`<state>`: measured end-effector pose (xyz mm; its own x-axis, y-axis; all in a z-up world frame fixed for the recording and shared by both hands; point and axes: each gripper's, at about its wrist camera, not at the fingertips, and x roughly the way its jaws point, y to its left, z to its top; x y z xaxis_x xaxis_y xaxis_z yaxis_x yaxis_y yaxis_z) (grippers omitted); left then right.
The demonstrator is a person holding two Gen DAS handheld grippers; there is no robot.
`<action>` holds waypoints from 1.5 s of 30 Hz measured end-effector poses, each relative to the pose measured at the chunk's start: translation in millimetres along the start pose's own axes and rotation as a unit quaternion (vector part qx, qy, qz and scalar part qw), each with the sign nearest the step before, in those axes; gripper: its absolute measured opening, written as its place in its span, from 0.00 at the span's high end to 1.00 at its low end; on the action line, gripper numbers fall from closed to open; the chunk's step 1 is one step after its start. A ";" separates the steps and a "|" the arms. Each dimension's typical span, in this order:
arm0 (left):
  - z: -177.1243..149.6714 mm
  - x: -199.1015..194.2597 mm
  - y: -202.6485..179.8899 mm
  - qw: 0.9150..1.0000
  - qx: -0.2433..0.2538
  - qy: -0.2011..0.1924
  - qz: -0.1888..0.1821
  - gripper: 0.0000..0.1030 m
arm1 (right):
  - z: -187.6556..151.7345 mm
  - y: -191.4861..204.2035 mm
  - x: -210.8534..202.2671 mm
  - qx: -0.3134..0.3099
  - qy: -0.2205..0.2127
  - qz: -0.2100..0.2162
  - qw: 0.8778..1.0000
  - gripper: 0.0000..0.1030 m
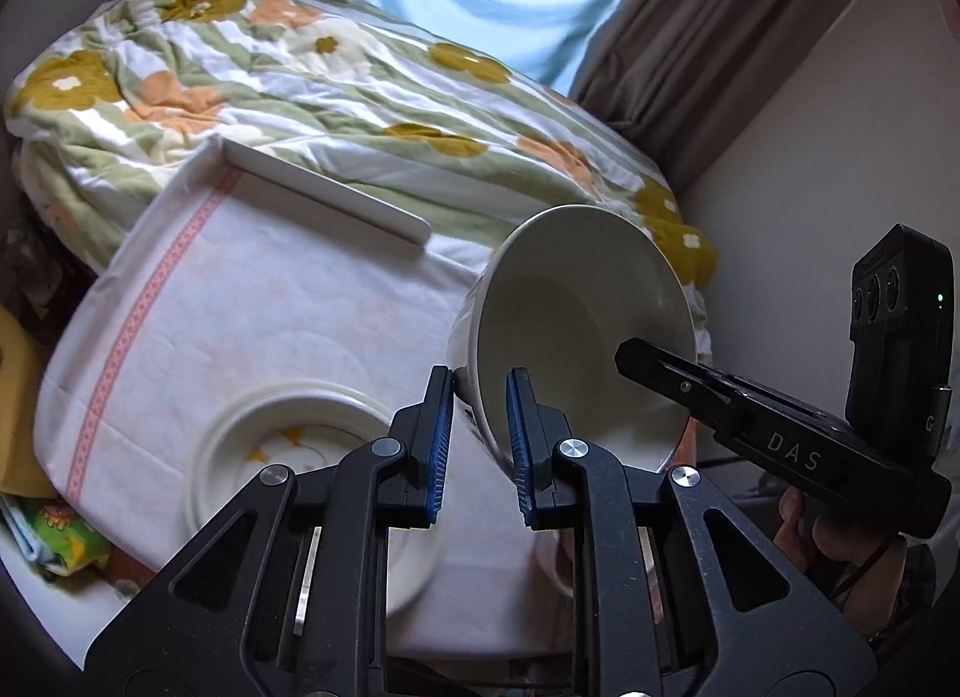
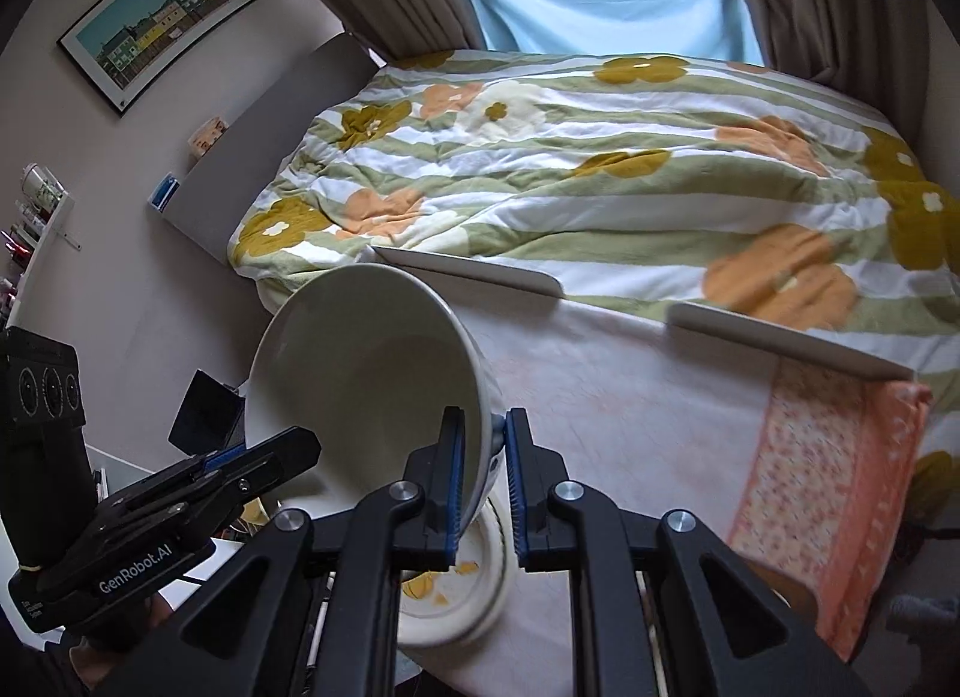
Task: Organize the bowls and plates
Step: 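Carry the ribbed bowl into the cream bowl inside the basin, release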
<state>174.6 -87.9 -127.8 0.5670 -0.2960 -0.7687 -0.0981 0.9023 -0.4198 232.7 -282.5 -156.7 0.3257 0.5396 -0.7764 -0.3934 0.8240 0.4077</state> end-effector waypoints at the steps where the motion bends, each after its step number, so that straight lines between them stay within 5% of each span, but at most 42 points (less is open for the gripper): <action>1: -9.1 2.0 -12.4 1.000 0.005 0.005 -0.006 0.85 | -10.2 -9.7 -10.4 0.006 -0.002 -0.006 1.000 0.88; 10: -71.9 37.8 -96.3 0.994 0.065 0.073 -0.043 0.85 | -85.5 -87.1 -70.0 0.077 -0.012 -0.059 0.995 0.88; 22: -116.1 108.0 -120.2 0.976 0.149 0.161 -0.001 0.85 | -149.6 -137.4 -47.5 0.159 0.007 -0.094 0.983 0.88; 45: -132.7 138.2 -146.8 0.938 0.303 0.143 0.092 0.85 | -168.9 -141.1 -26.5 0.149 0.017 -0.144 0.978 0.88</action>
<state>158.8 -302.9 -236.4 0.3353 -0.1109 -0.9355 0.3596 0.9329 0.0183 134.4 -442.1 -274.8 0.3559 0.2752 -0.8931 -0.0191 0.9576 0.2875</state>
